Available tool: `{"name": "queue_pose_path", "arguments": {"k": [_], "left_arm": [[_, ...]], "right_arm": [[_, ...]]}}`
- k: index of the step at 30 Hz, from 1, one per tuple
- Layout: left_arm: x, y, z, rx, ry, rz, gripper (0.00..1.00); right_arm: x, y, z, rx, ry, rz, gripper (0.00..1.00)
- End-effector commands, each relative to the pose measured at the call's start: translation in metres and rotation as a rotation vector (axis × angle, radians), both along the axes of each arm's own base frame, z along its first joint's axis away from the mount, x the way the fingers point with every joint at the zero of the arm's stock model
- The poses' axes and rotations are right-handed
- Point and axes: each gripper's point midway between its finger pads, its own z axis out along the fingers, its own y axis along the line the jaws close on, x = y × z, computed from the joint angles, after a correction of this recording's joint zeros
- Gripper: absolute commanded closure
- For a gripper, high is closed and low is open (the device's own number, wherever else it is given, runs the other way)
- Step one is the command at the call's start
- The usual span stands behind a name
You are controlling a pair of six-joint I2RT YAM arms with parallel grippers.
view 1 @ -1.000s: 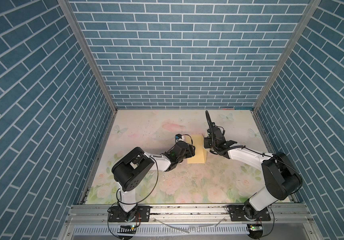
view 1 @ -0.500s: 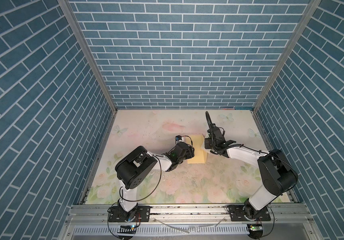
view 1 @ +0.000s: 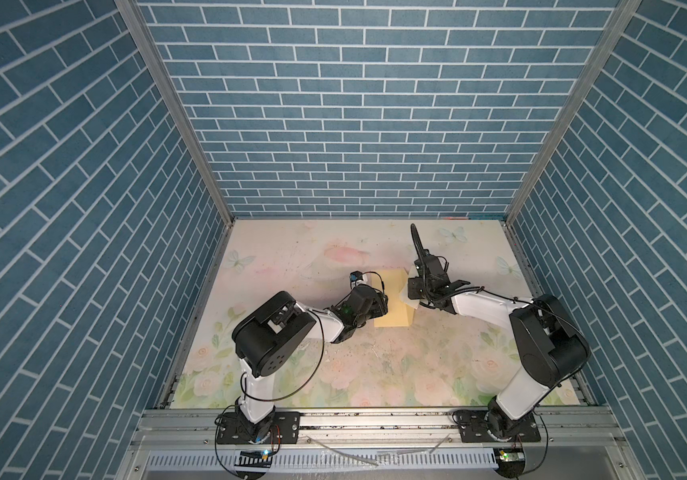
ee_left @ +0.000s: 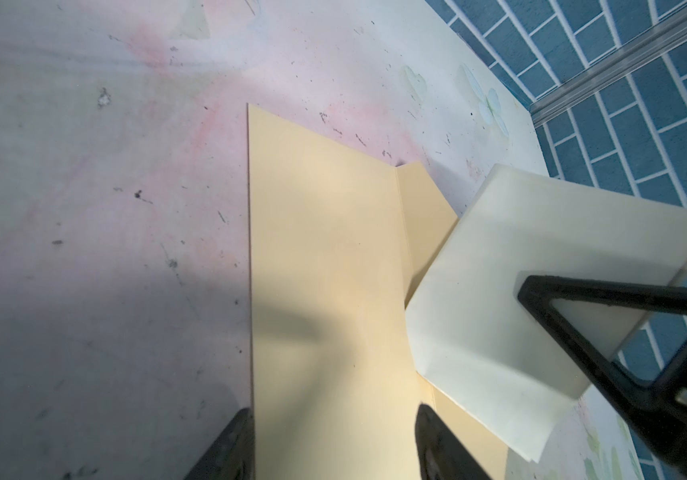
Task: Place the letter into the envelope and seal it
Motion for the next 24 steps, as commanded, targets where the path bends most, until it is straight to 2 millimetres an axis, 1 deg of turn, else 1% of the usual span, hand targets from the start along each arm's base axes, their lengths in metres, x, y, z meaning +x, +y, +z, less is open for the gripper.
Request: {"name": "queue_pose_path", "arguments": {"k": [1,15,24], "left_arm": [[0.001,0.000,-0.009,0.012,0.007,0.011,0.38],[0.001,-0.001,-0.013,-0.002,0.012,0.014,0.38],[0.001,-0.002,-0.015,-0.006,0.016,0.013,0.38]], "right_arm": [[0.000,0.002,-0.007,0.020,0.038,-0.001,1.00],[-0.003,0.006,-0.024,0.053,0.148,0.021,1.00],[0.001,0.003,-0.017,0.130,0.154,0.018,1.00]]}}
